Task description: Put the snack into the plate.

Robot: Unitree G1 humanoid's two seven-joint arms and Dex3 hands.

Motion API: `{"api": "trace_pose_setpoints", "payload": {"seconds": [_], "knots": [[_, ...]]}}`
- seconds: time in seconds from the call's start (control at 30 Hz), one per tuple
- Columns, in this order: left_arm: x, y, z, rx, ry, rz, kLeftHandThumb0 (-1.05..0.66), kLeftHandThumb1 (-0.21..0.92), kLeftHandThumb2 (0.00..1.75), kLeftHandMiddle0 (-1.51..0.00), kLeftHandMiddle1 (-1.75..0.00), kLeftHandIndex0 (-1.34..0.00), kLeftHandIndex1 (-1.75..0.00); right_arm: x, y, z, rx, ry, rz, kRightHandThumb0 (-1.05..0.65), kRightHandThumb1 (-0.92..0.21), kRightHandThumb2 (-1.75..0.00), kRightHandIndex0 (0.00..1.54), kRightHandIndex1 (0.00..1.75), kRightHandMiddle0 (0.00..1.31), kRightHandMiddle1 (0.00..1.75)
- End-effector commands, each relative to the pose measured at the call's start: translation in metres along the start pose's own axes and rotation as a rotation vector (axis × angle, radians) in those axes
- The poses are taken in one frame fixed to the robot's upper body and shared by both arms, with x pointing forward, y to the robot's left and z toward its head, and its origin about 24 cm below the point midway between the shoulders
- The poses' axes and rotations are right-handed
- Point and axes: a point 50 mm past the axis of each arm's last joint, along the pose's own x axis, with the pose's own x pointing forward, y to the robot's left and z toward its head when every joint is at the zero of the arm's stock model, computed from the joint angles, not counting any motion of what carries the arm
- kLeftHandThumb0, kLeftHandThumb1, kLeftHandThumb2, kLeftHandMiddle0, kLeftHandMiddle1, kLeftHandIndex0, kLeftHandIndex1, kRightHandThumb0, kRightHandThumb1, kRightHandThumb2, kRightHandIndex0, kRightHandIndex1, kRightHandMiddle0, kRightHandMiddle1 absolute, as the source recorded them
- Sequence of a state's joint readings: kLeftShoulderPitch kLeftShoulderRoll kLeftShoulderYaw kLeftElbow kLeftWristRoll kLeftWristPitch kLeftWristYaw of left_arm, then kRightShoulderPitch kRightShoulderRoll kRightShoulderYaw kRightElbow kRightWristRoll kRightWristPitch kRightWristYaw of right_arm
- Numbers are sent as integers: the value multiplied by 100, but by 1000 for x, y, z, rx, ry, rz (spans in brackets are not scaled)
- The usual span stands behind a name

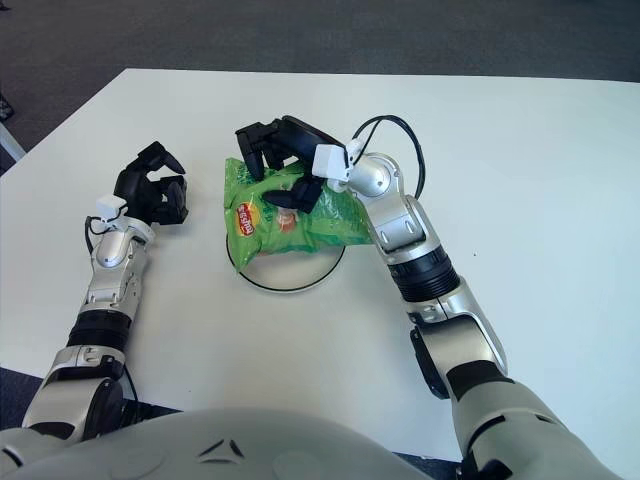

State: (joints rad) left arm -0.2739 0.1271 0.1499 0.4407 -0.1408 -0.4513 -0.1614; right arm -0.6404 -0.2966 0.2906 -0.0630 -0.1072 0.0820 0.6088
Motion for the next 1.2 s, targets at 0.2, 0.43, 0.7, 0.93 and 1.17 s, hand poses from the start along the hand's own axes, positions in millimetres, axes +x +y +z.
{"api": "trace_pose_setpoints", "payload": {"seconds": [0.2, 0.43, 0.7, 0.93, 1.17], "knots": [[-74, -6, -66, -74, 322, 78, -50, 26, 138, -136, -175, -66, -175, -1, -16, 5, -1, 9, 182, -73, -31, -97, 9, 146, 3, 143], [-74, -7, -65, -63, 322, 79, -50, 26, 139, -137, -175, -67, -175, -3, -21, 4, -51, -2, 273, -92, -45, -75, 1, 109, 0, 99], [-74, -6, -66, -70, 327, 73, -50, 26, 139, -136, -175, -67, -175, -6, -34, 2, -20, -26, 311, -95, -49, -67, 0, 50, 0, 71], [-74, -6, -66, -78, 326, 78, -50, 26, 138, -136, -175, -66, -175, -8, -39, -4, 127, -71, 314, -94, -50, -67, 0, 14, 0, 42], [-73, -7, -66, -79, 327, 76, -50, 27, 138, -137, -175, -66, -175, -10, -49, -9, 178, -82, 309, -94, -51, -67, 0, 2, 0, 36]]}}
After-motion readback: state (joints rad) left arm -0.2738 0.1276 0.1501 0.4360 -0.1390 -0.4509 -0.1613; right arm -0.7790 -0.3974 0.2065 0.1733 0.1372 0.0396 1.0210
